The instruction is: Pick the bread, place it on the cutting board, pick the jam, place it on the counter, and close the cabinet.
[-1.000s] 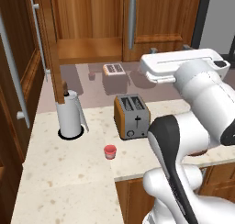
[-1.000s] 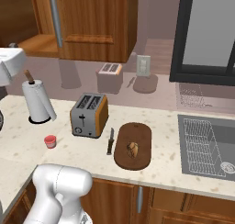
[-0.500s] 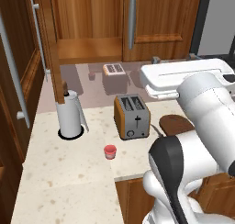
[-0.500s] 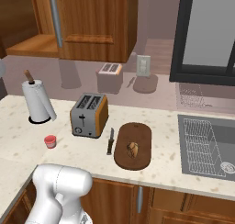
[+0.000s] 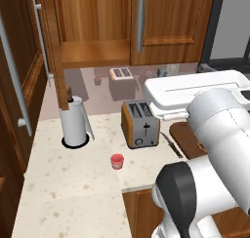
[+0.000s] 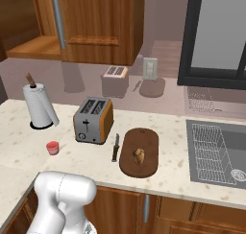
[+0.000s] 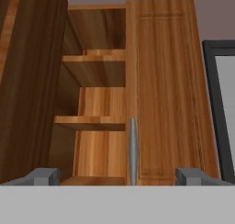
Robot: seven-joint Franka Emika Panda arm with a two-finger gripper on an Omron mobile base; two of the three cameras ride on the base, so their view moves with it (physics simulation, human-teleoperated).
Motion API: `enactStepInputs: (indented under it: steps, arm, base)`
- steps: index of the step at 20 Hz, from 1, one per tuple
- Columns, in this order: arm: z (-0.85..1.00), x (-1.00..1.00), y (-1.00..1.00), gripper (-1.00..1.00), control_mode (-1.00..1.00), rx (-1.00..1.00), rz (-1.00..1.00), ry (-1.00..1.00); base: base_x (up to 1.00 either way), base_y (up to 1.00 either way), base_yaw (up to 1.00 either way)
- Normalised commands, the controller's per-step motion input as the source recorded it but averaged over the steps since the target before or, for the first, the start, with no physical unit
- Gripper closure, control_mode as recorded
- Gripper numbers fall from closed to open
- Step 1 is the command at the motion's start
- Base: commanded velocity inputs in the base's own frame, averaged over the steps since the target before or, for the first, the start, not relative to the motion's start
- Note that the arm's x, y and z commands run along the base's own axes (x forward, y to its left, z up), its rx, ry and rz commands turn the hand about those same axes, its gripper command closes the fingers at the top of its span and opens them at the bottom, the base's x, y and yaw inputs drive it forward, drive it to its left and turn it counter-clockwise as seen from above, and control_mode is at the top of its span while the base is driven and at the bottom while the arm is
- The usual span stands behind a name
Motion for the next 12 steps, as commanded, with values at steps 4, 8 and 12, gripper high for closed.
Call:
enactStepInputs:
  steps: [4,8,12]
  arm:
    - [0.0,-0.15,0.2,-1.0,-1.0,0.0,0.0,0.0]
    - [0.0,-0.09,0.22,-1.0,-1.0,0.0,0.0,0.0]
    - [0.0,-0.04,0.22,-1.0,-1.0,0.0,0.0,0.0]
  base:
    - [0.0,0.0,0.0]
    - [0.0,0.0,0.0]
    - [0.0,0.0,0.0]
